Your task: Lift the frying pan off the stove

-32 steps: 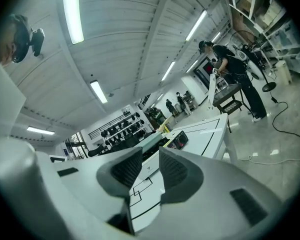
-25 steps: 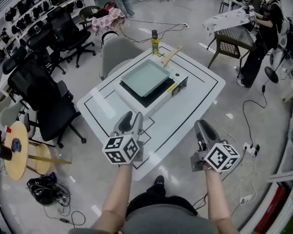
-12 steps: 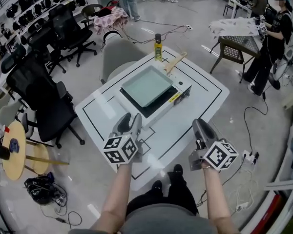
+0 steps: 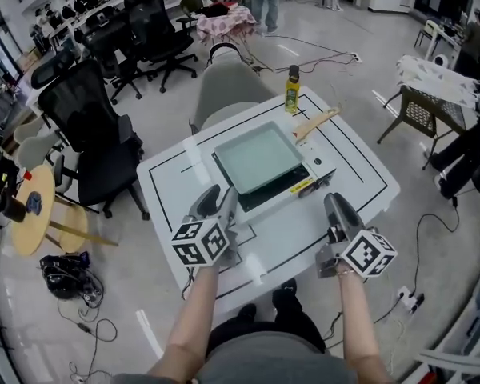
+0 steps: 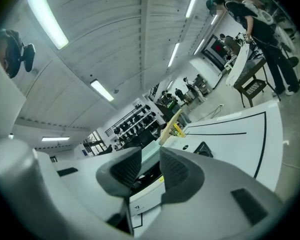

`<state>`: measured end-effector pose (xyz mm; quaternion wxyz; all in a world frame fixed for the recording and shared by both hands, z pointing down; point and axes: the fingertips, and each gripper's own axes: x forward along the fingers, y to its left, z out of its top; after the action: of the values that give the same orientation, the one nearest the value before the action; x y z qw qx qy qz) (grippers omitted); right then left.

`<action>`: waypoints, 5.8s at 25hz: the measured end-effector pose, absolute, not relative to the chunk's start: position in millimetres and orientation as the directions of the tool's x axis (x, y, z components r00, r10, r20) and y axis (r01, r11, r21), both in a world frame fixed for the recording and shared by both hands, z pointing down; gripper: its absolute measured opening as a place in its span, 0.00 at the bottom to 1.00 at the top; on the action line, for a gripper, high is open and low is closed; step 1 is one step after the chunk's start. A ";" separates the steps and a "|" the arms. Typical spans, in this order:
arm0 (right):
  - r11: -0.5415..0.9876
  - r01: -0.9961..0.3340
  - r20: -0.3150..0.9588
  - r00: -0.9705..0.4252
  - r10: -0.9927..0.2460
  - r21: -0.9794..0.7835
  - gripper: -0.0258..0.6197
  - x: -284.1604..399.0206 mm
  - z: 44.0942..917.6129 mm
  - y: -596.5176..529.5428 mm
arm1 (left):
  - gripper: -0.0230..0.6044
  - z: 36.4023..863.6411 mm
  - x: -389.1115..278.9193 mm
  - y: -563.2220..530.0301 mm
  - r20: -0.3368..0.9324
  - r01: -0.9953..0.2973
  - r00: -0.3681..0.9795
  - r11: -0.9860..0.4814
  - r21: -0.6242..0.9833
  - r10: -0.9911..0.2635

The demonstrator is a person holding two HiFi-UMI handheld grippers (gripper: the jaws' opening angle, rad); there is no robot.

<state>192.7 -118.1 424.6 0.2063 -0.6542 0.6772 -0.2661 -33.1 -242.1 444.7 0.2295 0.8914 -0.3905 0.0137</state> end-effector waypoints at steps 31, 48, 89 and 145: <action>0.199 -0.723 0.082 -0.334 -0.939 -0.662 0.20 251.4 445.1 -222.1 | 0.32 464.8 -29.9 -286.2 0.282 -0.810 0.427 -0.225 0.541 -0.859; 0.179 -0.730 0.083 -0.308 -0.948 -0.660 0.20 257.0 439.0 -241.3 | 0.32 479.0 -17.5 -316.9 0.344 -0.800 0.477 -0.238 0.550 -0.809; 0.151 -0.631 0.152 -0.400 -0.904 -0.761 0.40 221.3 457.6 -314.2 | 0.09 493.5 -20.5 -330.2 0.450 -0.806 0.423 -0.100 0.583 -0.787; 0.149 -0.594 0.106 -0.372 -0.922 -0.790 0.27 216.6 423.6 -324.2 | 0.07 459.9 -19.4 -320.7 0.405 -0.813 0.460 -0.192 0.549 -0.790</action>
<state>216.6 -324.2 423.6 0.2083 -0.5203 0.7286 -0.3937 -19.4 -320.7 459.9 0.3663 0.7719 -0.5194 0.0157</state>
